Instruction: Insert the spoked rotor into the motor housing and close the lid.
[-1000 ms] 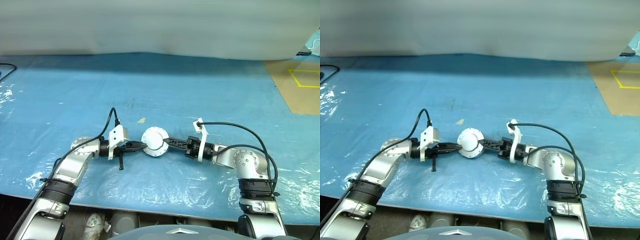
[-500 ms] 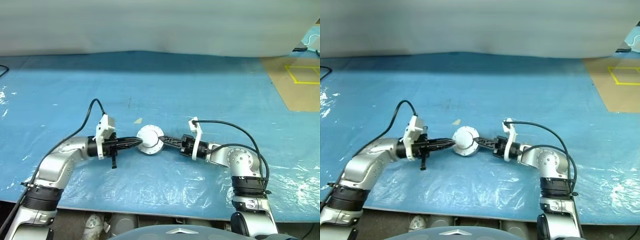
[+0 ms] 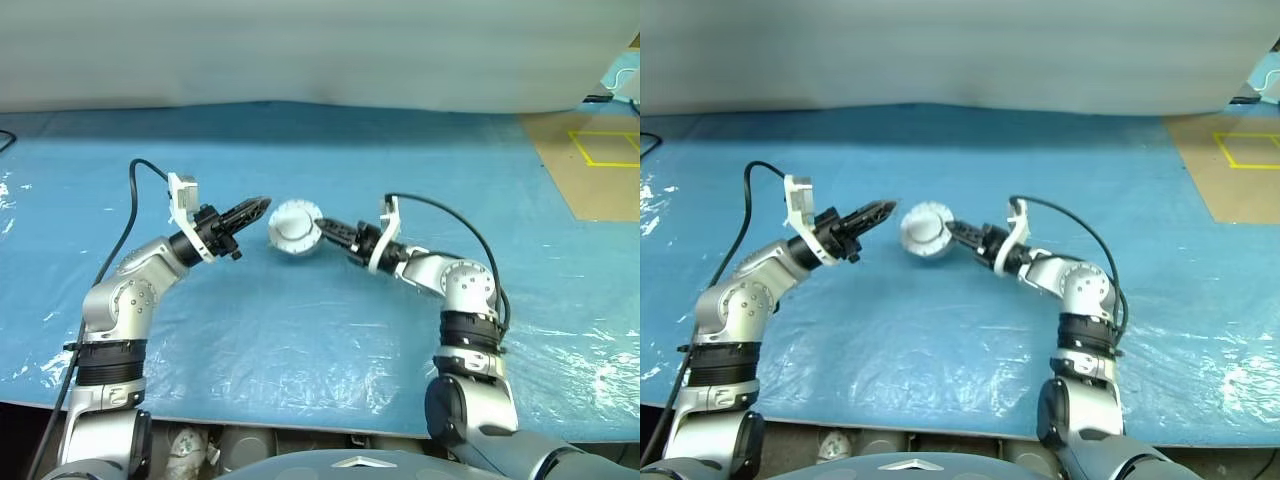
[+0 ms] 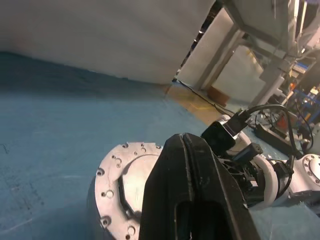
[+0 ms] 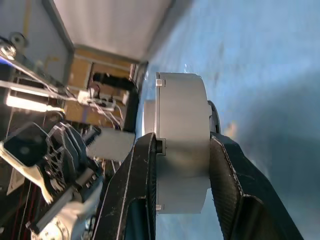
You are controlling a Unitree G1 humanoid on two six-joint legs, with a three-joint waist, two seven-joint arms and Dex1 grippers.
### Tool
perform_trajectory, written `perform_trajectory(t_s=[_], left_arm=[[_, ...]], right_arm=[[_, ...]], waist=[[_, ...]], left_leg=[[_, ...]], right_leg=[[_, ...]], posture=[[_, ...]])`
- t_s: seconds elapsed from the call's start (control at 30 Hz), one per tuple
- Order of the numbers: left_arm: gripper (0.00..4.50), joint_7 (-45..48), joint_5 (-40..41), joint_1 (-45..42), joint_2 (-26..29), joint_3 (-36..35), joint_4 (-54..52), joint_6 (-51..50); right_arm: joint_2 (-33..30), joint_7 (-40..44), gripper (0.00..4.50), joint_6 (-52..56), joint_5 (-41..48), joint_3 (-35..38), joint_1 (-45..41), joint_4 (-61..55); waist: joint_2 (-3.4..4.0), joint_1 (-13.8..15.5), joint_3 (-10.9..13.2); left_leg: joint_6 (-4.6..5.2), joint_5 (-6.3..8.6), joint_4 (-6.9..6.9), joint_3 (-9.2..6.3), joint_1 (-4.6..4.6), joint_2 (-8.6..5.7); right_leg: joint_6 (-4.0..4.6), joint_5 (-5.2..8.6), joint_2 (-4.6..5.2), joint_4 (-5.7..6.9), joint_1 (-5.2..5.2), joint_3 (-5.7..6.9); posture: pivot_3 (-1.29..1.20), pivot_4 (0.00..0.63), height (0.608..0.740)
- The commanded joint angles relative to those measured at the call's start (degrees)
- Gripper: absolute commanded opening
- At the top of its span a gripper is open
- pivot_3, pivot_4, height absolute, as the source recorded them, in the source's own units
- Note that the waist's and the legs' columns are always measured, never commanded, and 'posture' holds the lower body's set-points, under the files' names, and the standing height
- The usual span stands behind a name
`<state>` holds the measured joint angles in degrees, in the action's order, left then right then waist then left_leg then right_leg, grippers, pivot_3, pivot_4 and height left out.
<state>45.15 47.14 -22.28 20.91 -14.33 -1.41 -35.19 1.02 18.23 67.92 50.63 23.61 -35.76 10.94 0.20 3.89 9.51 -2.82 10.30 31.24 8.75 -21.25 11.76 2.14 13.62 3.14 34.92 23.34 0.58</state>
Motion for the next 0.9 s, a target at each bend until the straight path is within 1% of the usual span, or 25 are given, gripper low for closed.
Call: perform_trajectory(t_s=[0.03,0.1,0.2,0.27,0.37,0.5,0.63,0.9], left_arm=[[0.95,-2.6,4.5,0.1,-0.7,-4.8,1.1,-1.5],[1.59,-4.0,7.6,0.4,-2.0,-6.3,0.8,-3.3],[2.73,-6.1,11.3,1.0,-3.6,-7.6,0.8,-5.9],[3.34,-7.1,15.2,2.4,-4.1,-8.2,1.2,-10.0],[4.42,-8.1,18.6,4.4,-5.0,-7.7,2.2,-14.5],[4.47,-8.5,21.2,4.6,-5.7,-7.9,3.7,-16.9],[4.47,-11.4,25.5,3.1,-9.9,-8.9,5.6,-17.5],[4.47,-13.7,28.5,3.7,-13.7,-9.4,9.2,-19.2]], right_arm=[[0.9,-0.4,1.07,-0.8,4.1,1.5,-3.0,-0.5],[0.9,-1.3,1.07,0.2,5.3,1.8,-4.1,-1.6],[1.0,-2.2,1.07,1.1,7.2,2.3,-4.8,-2.8],[1.3,-2.7,1.07,1.4,7.5,1.8,-4.4,-3.2],[2.2,-4.5,1.07,2.1,9.3,1.7,-4.4,-4.8],[2.1,-5.7,1.07,2.2,10.6,1.8,-4.8,-5.0],[2.0,-6.5,1.07,2.2,11.7,1.6,-5.5,-5.5],[1.3,-7.0,1.07,2.7,12.7,0.7,-5.3,-5.6]], waist=[[0.00,0.1,0.0],[0.00,0.1,0.0],[-0.02,0.2,0.0],[-0.02,0.2,0.0],[-0.02,0.2,0.0],[-0.03,0.3,0.0],[-0.03,0.4,0.0],[-0.04,0.4,0.0]], left_leg=[[-0.03,0.02,0.00,-0.03,-0.03,0.02],[-0.06,0.03,0.01,-0.15,-0.18,0.03],[-0.06,0.03,0.11,-0.21,-0.42,0.02],[-0.06,0.03,0.11,-0.23,-0.44,0.03],[-0.07,0.04,0.08,-0.24,-0.37,0.06],[-0.07,0.04,0.21,-0.26,-0.37,0.06],[-0.07,0.04,0.34,-0.26,-0.37,0.02],[-0.07,0.04,0.38,-0.30,-0.41,0.03]], right_leg=[[0.00,0.00,-0.04,-0.01,0.00,0.02],[0.00,0.00,-0.07,-0.08,0.05,0.12],[-0.02,-0.01,-0.05,-0.15,0.11,0.21],[-0.02,-0.01,-0.02,-0.14,0.11,0.28],[-0.02,-0.01,-0.02,-0.04,0.11,0.31],[-0.05,-0.03,0.00,0.01,0.08,0.31],[-0.14,-0.08,0.06,-0.01,0.01,0.29],[-0.17,-0.10,0.03,0.03,0.01,0.31]], posture=[[0.00,0.150,0.740],[0.00,0.150,0.740],[0.00,0.150,0.740],[0.00,0.150,0.740],[0.00,0.150,0.740],[0.00,0.150,0.740],[0.00,0.150,0.740],[0.00,0.150,0.740]])
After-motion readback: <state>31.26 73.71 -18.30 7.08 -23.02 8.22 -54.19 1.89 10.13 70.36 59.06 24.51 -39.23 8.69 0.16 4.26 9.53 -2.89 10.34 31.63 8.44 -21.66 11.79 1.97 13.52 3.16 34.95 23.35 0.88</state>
